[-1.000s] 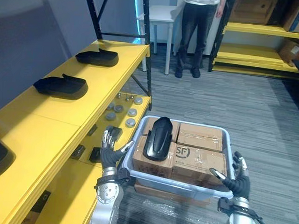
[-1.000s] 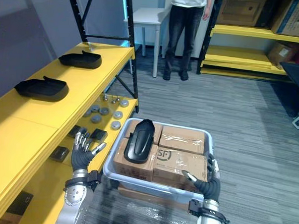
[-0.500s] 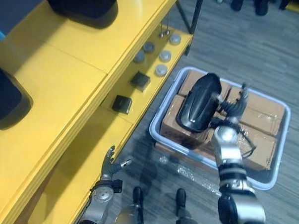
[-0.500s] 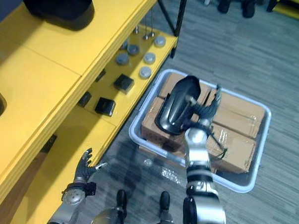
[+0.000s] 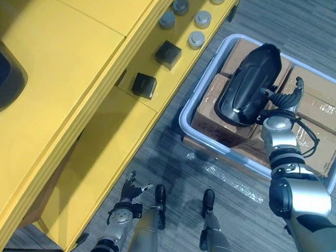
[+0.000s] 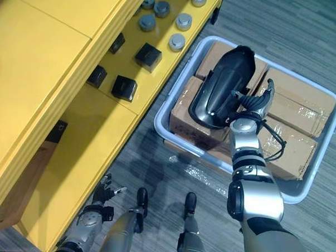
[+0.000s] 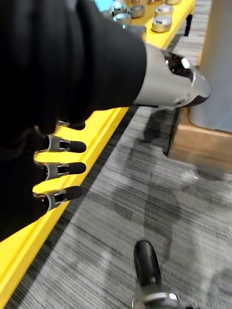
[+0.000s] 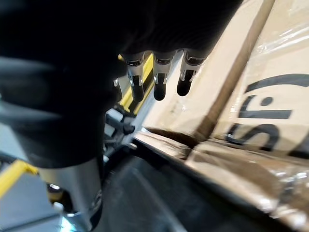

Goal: Walk over and take plastic housings, then place them on the shelf

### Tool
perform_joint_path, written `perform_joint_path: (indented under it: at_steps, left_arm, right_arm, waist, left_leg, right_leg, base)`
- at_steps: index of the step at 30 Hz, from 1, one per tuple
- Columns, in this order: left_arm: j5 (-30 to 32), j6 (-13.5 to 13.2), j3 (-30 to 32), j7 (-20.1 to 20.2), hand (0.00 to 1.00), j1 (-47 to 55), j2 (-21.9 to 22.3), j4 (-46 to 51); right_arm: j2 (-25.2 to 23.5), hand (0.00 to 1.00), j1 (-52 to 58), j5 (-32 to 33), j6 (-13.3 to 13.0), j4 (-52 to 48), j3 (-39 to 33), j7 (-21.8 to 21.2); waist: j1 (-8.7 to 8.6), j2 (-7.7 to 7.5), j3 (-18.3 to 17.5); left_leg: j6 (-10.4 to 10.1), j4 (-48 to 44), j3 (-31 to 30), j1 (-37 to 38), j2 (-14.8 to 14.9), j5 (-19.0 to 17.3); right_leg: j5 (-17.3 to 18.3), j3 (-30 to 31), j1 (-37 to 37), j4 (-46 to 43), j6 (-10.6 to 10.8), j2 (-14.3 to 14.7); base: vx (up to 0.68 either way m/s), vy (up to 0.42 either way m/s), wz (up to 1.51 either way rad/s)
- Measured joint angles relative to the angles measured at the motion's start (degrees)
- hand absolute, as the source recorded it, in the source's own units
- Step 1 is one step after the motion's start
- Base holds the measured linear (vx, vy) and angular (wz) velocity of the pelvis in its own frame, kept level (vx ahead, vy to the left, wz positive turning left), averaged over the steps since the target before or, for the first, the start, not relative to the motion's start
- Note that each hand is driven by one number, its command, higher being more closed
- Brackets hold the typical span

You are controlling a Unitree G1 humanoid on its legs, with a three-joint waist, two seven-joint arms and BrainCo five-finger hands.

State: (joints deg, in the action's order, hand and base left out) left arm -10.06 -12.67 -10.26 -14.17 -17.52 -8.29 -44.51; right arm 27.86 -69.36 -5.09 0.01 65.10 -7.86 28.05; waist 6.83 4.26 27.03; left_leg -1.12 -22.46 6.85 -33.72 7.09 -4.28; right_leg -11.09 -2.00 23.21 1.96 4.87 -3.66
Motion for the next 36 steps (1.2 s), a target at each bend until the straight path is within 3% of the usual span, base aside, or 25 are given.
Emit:
perform_joint_path:
  at_steps: [3, 4, 8, 13, 17, 22, 24, 28, 31, 36]
  left_arm:
    - [0.0, -0.1, -0.2, 0.0, 0.00, -1.2, 0.2, -0.5]
    - [0.0, -0.1, -0.2, -0.1, 0.00, -1.3, 0.3, -0.5]
    - [-0.2, -0.2, -0.2, -0.3, 0.00, -2.2, 0.6, -0.5]
    - [-1.0, -0.3, -0.2, -0.4, 0.00, -3.0, 1.4, -0.3]
    - [-1.0, -0.1, -0.1, -0.4, 0.00, -2.8, 2.0, 1.0]
    - [-1.2, 0.0, -0.1, -0.4, 0.00, -2.6, 3.3, 10.7]
    - [-1.8, -0.1, 0.0, -0.4, 0.00, -2.8, 3.2, 15.3]
    - [-3.3, -0.3, 1.2, -0.8, 0.00, -6.5, 1.5, 22.3]
    - [-4.6, -0.2, 0.6, -1.3, 0.00, -11.1, -0.6, 22.3]
    - [-10.1, -0.6, -2.3, -0.4, 0.00, -23.2, -2.8, 16.9]
  right_arm:
    - [1.8, 0.00, -0.9, 0.0, 0.1, 3.0, 2.7, -1.4]
    - [1.8, 1.00, -1.2, 0.0, 0.4, 4.2, 3.8, -2.0]
    - [4.0, 1.00, -3.5, -2.1, 0.5, 6.6, 7.5, -1.7]
    - [10.8, 1.00, -5.2, -2.4, 0.9, 9.0, 9.8, -2.6]
    - [11.7, 1.00, -5.1, -2.6, 1.0, 10.0, 11.3, -4.2]
    - [11.0, 1.00, 0.3, -5.3, 1.6, 7.5, 9.5, -4.7]
    - [9.7, 1.00, 4.1, -6.8, 1.9, 5.4, 8.0, -4.6]
    - [8.4, 1.00, 9.2, -12.3, 2.6, -1.8, 7.8, -4.5]
    - [6.7, 1.00, 10.9, -16.0, 2.9, -6.7, 7.9, -4.3]
    - [4.9, 1.00, 10.5, -20.4, 3.0, -10.8, 9.4, -4.3]
  waist:
    - [0.35, 0.25, 0.1]
    - [0.38, 0.31, 0.2]
    - [0.66, 0.45, 0.3]
    - [1.56, 0.98, 0.6]
    - [1.83, 1.05, 0.6]
    - [1.74, 1.13, 0.6]
    - [1.32, 1.15, 0.6]
    - [-1.27, 1.17, 0.6]
    - [-3.34, 1.12, 0.6]
    - [-5.02, 0.78, 0.1]
  left_leg:
    - [0.2, -0.5, -0.5, -1.9, -0.1, 0.2]
    - [0.2, -0.7, -0.7, -2.4, -0.1, 0.2]
    - [0.2, -0.8, -1.0, -3.5, -0.2, 0.3]
    - [0.3, 0.2, -2.4, -5.5, -0.8, 1.1]
    - [0.3, 0.4, -2.5, -5.4, -0.9, 1.2]
    - [0.3, 1.2, -2.6, -2.1, -1.0, 1.2]
    - [0.2, 1.9, -2.7, -0.3, -1.2, 1.3]
    - [0.3, 2.9, -2.5, 2.1, -1.7, 1.8]
    - [0.3, 4.3, -1.5, 5.8, -1.7, 2.1]
    - [0.2, 8.0, 1.9, 10.8, -1.9, 3.3]
  right_leg:
    - [-0.5, -0.3, 1.1, 0.8, 0.1, 0.1]
    - [-0.5, -0.3, 1.3, 0.9, 0.1, 0.1]
    - [-0.6, -0.6, 1.9, 1.4, 0.2, 0.0]
    - [-0.6, -2.2, 3.3, 1.6, 0.2, -0.2]
    - [-0.6, -2.2, 3.3, 1.7, 0.2, -0.2]
    - [-0.5, -2.8, 0.3, 1.8, 0.2, -0.3]
    - [-0.4, -3.3, -1.3, 1.8, 0.1, -0.4]
    - [0.1, -3.4, -3.1, 1.6, 0.0, -0.9]
    - [0.1, -3.1, -5.5, 1.4, 0.0, -1.1]
    - [0.1, -1.0, -7.2, 1.3, -0.1, -1.6]
  base:
    - [0.01, -0.004, 0.06]
    - [0.05, -0.001, 0.05]
    - [0.05, 0.005, 0.05]
    - [0.05, 0.004, 0.14]
    - [0.07, 0.005, 0.02]
    - [0.07, 0.005, 0.04]
    - [0.06, -0.002, 0.07]
    - [0.04, -0.005, 0.03]
    - [0.05, -0.010, -0.10]
    - [0.02, -0.007, -0.27]
